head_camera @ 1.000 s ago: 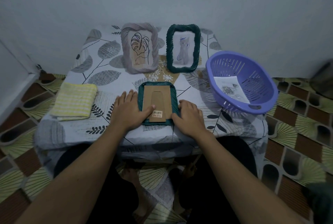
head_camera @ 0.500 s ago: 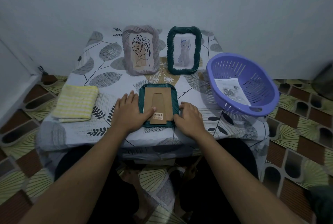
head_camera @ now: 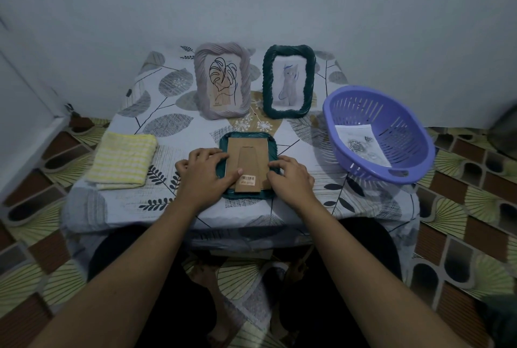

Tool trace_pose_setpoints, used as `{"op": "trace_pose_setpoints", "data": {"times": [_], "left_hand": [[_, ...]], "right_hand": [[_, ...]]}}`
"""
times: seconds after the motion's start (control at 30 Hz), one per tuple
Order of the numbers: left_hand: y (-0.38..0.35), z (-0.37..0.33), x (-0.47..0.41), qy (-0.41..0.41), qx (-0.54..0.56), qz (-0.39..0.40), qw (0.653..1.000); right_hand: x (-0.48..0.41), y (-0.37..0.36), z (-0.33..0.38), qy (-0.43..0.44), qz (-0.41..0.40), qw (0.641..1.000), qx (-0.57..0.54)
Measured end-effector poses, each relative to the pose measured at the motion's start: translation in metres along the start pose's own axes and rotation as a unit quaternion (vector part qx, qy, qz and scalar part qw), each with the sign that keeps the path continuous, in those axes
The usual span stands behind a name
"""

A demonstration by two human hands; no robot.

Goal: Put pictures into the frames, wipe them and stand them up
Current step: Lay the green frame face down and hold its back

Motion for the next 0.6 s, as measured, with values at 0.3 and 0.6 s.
{"op": "trace_pose_setpoints", "data": {"times": [0.3, 0.6], "left_hand": [[0.005, 0.002, -0.001, 0.023, 0.116, -0.012, 0.993], [0.008, 0.002, -0.003, 0.042, 0.163, 0.022, 0.986]], "right_hand": [[0.005, 0.000, 0.003, -0.019, -0.008, 1.000, -0.008], [0.004, 0.017, 0.023, -0.005, -0.075, 0.996, -0.056]]}}
Point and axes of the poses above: each hand's wrist, its own x-axis away from the middle knuckle, its own y-axis out of the back of the hand, z = x × y, the point moved 7 cm from there along -x, towards the middle knuckle, and after that the axes turned 1 degree about -z, right-handed, at the moved point
